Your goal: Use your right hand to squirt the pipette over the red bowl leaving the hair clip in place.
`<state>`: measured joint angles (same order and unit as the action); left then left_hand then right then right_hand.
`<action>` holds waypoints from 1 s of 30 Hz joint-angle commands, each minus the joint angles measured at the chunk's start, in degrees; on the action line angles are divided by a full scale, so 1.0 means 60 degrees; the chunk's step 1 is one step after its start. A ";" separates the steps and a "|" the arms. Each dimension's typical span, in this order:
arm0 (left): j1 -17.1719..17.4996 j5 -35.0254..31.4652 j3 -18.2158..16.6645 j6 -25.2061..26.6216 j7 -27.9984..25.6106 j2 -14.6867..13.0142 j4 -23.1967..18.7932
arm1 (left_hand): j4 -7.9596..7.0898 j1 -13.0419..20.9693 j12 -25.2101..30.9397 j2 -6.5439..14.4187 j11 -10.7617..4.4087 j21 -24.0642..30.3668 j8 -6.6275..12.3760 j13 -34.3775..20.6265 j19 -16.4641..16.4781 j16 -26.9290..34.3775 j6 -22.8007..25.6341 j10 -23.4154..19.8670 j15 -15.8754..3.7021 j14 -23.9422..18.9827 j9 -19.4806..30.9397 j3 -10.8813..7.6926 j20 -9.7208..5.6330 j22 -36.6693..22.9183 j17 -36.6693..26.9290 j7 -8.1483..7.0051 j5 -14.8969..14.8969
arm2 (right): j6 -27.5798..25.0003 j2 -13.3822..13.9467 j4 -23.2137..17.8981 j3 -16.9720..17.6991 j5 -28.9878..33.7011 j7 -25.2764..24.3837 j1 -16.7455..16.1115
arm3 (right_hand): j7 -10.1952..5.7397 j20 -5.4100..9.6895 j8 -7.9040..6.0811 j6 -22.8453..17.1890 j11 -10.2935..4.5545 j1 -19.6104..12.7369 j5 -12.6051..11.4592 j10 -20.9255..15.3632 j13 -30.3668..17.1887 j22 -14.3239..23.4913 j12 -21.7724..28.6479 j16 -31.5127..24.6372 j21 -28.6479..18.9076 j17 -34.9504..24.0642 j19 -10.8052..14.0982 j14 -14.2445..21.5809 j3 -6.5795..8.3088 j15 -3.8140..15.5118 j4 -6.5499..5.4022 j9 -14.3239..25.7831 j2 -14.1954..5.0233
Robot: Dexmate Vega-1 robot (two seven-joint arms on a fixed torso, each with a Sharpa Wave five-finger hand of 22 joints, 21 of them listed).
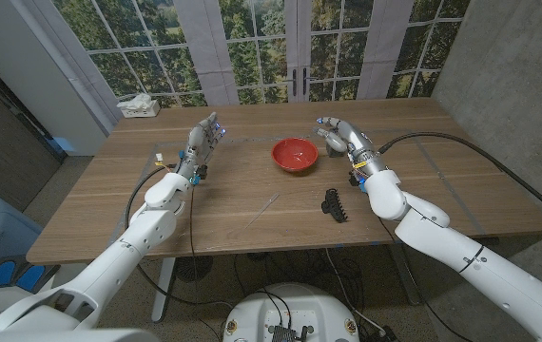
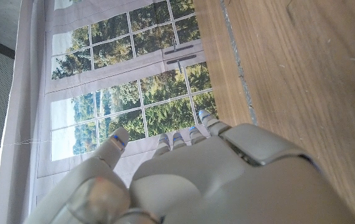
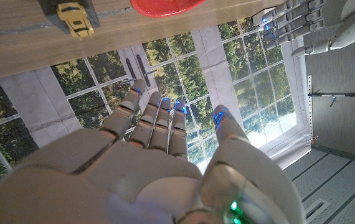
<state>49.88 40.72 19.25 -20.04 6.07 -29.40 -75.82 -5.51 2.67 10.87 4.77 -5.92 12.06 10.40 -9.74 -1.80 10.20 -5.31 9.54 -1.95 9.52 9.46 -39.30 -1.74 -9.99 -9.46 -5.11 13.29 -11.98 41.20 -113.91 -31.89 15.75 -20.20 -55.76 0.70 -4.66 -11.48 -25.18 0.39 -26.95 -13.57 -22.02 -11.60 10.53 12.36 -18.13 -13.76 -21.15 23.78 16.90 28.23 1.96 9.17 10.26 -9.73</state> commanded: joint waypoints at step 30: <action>-0.0023 0.0037 0.0025 -0.0014 0.0133 -0.0003 -0.0025 | 0.0068 0.0077 0.0021 0.0763 0.0008 -0.0027 -0.0014 -0.0050 0.0077 -0.0013 0.0025 -0.0063 -0.0806 0.0338 0.0043 -0.0029 -0.0584 -0.0024 -0.0040 -0.0016 0.0015 | -0.1594 0.0308 -0.1085 -0.0982 0.1696 0.1756 0.0463 | -0.0133 0.0067 0.0028 -0.0026 -0.0070 -0.0225 -0.0078 -0.0045 -0.0037 0.0051 -0.0014 -0.0127 -0.0051 -0.0105 0.0175 0.0013 0.0008 0.0196 0.0034 0.0058 0.0080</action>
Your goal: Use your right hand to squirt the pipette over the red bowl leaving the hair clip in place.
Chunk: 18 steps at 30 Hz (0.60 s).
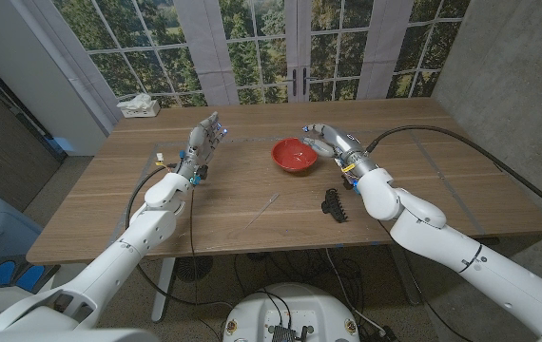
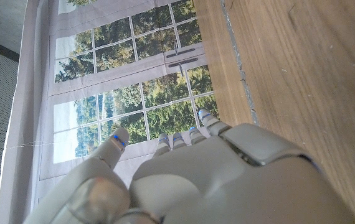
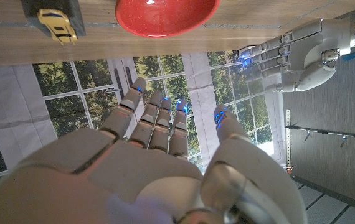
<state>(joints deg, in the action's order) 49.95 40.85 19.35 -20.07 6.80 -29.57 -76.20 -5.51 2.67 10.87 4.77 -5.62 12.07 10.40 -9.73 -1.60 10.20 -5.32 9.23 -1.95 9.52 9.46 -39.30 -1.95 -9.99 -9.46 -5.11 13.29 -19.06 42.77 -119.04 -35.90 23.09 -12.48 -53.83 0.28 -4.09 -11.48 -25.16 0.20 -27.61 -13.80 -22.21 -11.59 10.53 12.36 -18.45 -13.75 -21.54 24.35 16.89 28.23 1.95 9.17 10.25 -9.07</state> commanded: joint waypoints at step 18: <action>-0.0055 0.0034 0.0024 -0.0021 0.0072 0.0048 0.0090 | 0.0075 0.0075 0.0012 0.0767 -0.0029 -0.0037 -0.0020 -0.0051 0.0058 -0.0015 0.0010 -0.0008 -0.0807 0.0331 0.0043 -0.0039 -0.0545 -0.0025 -0.0039 -0.0012 0.0015 | -0.0575 0.0035 -0.0317 -0.0840 0.1309 0.1155 0.0391 | -0.0142 0.0019 0.0008 -0.0106 -0.0051 -0.0187 -0.0044 -0.0037 -0.0047 0.0056 -0.0013 -0.0104 -0.0065 -0.0080 0.0127 0.0016 0.0003 0.0282 0.0034 0.0062 -0.0039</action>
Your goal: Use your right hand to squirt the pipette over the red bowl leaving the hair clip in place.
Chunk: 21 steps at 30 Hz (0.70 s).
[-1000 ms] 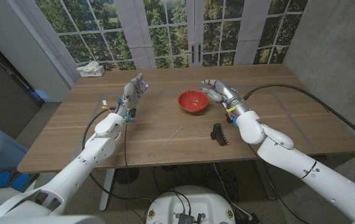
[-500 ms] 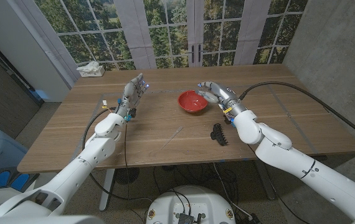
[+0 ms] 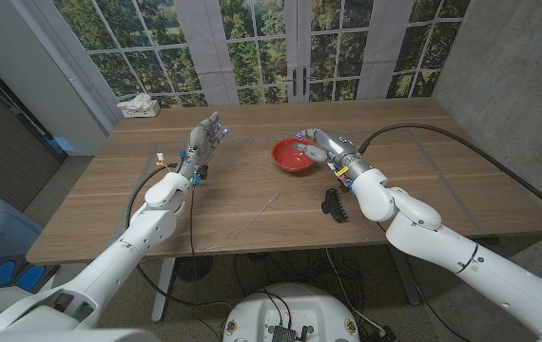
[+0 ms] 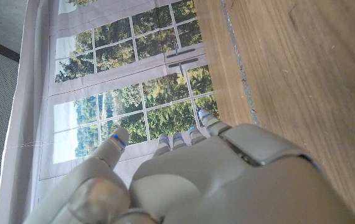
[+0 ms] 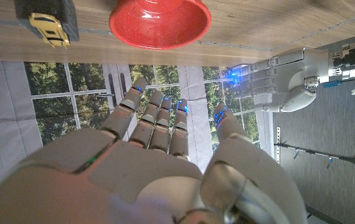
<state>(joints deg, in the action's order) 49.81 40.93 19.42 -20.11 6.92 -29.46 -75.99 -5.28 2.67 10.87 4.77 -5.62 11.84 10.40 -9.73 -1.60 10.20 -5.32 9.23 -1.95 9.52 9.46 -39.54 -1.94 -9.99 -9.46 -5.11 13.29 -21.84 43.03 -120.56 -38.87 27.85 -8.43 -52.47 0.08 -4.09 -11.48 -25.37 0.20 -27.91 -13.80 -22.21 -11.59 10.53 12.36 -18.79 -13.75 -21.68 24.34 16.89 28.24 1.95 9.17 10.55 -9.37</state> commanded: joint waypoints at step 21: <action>0.0002 0.0006 0.0032 -0.0042 0.0071 0.0027 -0.0038 | 0.0043 0.0072 0.0010 0.0774 -0.0027 -0.0014 -0.0018 -0.0051 0.0066 -0.0020 0.0014 -0.0022 -0.0808 0.0336 0.0044 -0.0012 -0.0532 -0.0025 -0.0039 -0.0015 0.0015 | 0.0224 -0.0164 0.0054 -0.0585 0.1433 0.0462 0.0023 | -0.0312 0.0169 0.0011 -0.0166 -0.0190 -0.0395 -0.0048 -0.0160 -0.0057 0.0064 0.0016 -0.0161 -0.0167 -0.0121 0.0408 0.0165 0.0028 0.0527 0.0120 0.0017 0.0028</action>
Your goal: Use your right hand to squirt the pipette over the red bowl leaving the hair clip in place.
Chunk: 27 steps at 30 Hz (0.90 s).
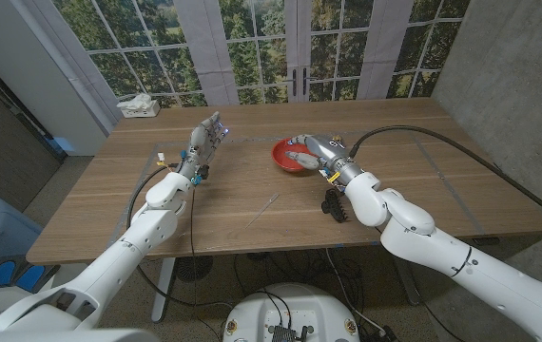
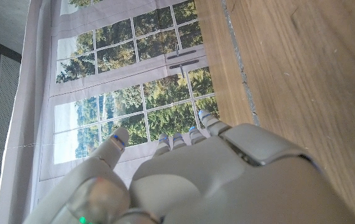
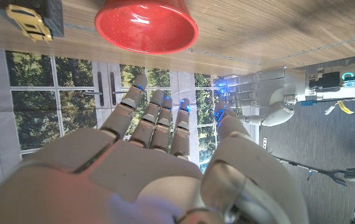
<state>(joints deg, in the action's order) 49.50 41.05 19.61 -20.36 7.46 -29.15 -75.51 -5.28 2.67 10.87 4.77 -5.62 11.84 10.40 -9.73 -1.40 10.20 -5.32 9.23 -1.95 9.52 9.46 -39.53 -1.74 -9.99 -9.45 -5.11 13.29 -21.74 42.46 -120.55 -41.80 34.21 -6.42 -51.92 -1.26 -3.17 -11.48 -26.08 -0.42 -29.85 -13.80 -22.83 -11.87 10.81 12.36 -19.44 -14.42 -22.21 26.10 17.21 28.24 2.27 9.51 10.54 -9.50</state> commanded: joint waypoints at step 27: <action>0.0223 0.0057 -0.0070 -0.0057 -0.0012 -0.0087 -0.0286 | 0.0044 0.0065 0.0010 0.0777 -0.0026 -0.0023 -0.0016 -0.0051 0.0054 -0.0012 0.0024 -0.0042 -0.0812 0.0305 0.0044 -0.0025 -0.0516 -0.0025 -0.0041 -0.0016 0.0017 | 0.0614 -0.0340 0.0316 -0.0419 0.0910 0.0700 -0.0037 | -0.0184 0.0075 0.0011 -0.0104 -0.0264 -0.0643 -0.0005 -0.0166 -0.0019 0.0028 0.0016 -0.0159 -0.0152 -0.0046 0.0387 0.0293 0.0059 0.0634 0.0209 0.0022 0.0281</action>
<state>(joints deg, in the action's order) 50.80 41.27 19.27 -20.38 7.03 -29.68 -77.21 -5.28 2.67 10.87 4.77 -5.84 11.84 10.40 -9.73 -1.41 10.20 -5.32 9.02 -1.95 9.52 9.46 -39.53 -1.74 -9.99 -9.46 -5.11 13.28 -19.20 41.05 -119.60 -43.21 38.88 -4.12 -52.56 -1.87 -2.76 -11.48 -26.70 -1.66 -33.12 -13.80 -23.63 -11.86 10.80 12.36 -20.14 -14.86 -22.20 27.73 18.55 28.45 2.36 10.55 10.53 -7.93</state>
